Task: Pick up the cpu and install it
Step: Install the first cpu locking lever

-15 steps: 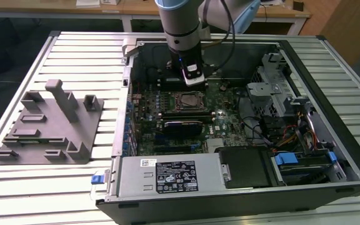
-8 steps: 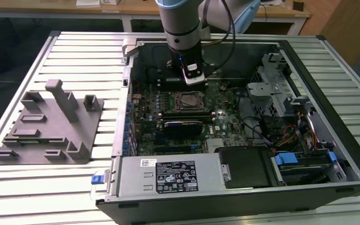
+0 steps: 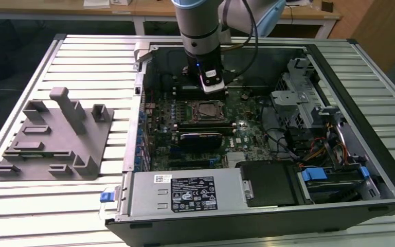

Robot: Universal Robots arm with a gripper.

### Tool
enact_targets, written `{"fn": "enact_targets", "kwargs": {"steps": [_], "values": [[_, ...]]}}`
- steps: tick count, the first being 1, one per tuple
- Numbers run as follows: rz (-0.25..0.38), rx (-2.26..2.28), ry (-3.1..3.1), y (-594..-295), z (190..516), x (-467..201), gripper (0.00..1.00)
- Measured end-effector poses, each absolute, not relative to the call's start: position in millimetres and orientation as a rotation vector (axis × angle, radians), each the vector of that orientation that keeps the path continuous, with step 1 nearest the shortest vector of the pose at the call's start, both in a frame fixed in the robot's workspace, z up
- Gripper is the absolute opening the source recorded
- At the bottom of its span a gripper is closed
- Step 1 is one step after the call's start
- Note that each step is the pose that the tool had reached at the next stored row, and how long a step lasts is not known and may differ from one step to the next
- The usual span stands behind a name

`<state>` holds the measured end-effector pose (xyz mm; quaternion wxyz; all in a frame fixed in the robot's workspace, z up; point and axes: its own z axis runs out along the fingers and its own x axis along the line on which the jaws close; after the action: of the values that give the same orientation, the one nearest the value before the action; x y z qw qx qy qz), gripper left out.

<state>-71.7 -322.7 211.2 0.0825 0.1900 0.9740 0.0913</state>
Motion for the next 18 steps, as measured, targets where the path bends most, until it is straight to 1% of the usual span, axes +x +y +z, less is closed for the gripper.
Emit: {"fn": "enact_targets", "kwargs": {"steps": [5, 11, 18], "values": [[0.238, 0.575, 2.941, -323, 211, -71, 0.11], [0.228, 0.582, 2.968, -328, 211, -70, 0.11], [0.219, 0.592, 3.001, -344, 210, -68, 0.11]]}}
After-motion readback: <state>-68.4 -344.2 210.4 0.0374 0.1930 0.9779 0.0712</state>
